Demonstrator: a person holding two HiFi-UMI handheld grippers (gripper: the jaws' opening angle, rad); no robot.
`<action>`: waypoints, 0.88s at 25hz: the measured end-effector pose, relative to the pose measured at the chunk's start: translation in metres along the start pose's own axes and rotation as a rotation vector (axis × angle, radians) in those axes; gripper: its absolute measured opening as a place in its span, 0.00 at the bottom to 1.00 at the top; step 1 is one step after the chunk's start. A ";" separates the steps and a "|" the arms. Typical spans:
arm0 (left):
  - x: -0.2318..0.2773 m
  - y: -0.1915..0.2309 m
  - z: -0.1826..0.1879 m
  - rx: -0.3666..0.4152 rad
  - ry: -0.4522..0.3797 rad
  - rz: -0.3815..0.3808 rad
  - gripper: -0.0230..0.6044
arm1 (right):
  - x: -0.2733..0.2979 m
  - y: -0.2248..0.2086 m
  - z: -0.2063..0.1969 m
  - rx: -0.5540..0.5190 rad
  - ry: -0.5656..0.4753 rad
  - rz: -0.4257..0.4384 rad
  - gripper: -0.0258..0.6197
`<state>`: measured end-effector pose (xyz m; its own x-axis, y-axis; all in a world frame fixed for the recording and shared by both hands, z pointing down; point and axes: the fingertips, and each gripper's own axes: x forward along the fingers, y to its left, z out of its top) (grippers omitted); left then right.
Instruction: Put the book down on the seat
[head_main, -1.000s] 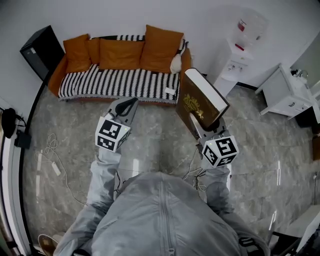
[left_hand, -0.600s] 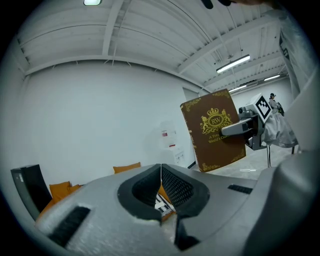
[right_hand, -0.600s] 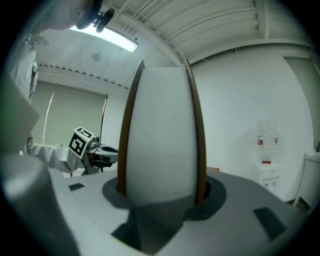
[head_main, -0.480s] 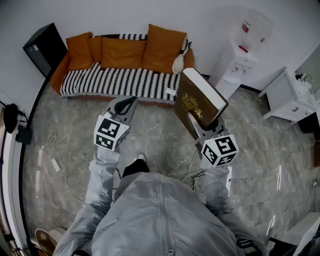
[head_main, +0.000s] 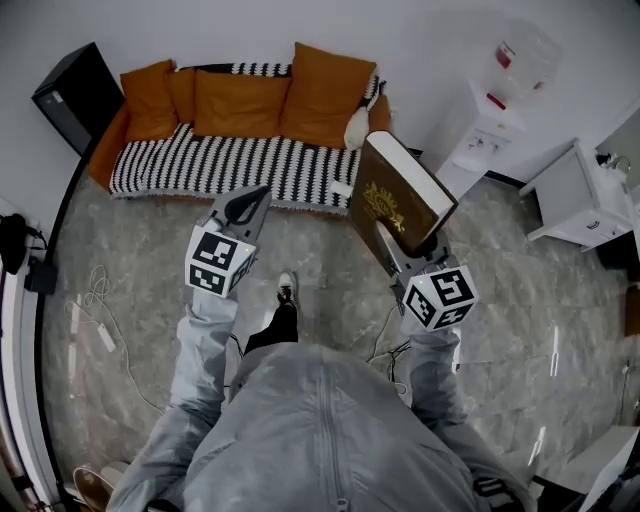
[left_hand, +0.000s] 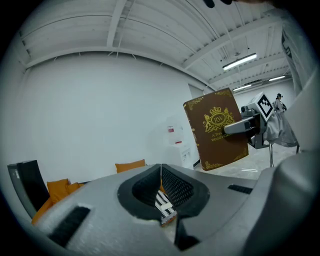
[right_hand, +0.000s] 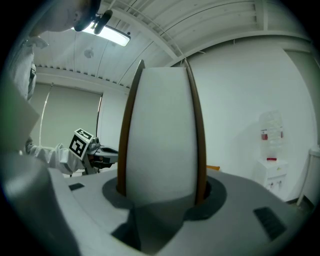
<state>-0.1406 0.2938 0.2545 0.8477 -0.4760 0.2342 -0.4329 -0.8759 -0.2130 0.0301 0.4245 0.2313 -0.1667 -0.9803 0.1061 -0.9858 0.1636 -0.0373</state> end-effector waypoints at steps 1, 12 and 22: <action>0.009 0.010 0.000 0.002 -0.002 0.002 0.08 | 0.011 -0.006 0.001 0.000 -0.001 -0.002 0.39; 0.103 0.119 0.007 0.008 0.000 -0.016 0.08 | 0.134 -0.058 0.031 -0.001 -0.001 -0.016 0.39; 0.155 0.164 0.003 -0.023 0.012 -0.056 0.08 | 0.195 -0.086 0.030 0.014 0.050 -0.032 0.39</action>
<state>-0.0793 0.0766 0.2530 0.8672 -0.4270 0.2562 -0.3920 -0.9027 -0.1775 0.0826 0.2156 0.2253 -0.1362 -0.9782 0.1566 -0.9903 0.1303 -0.0474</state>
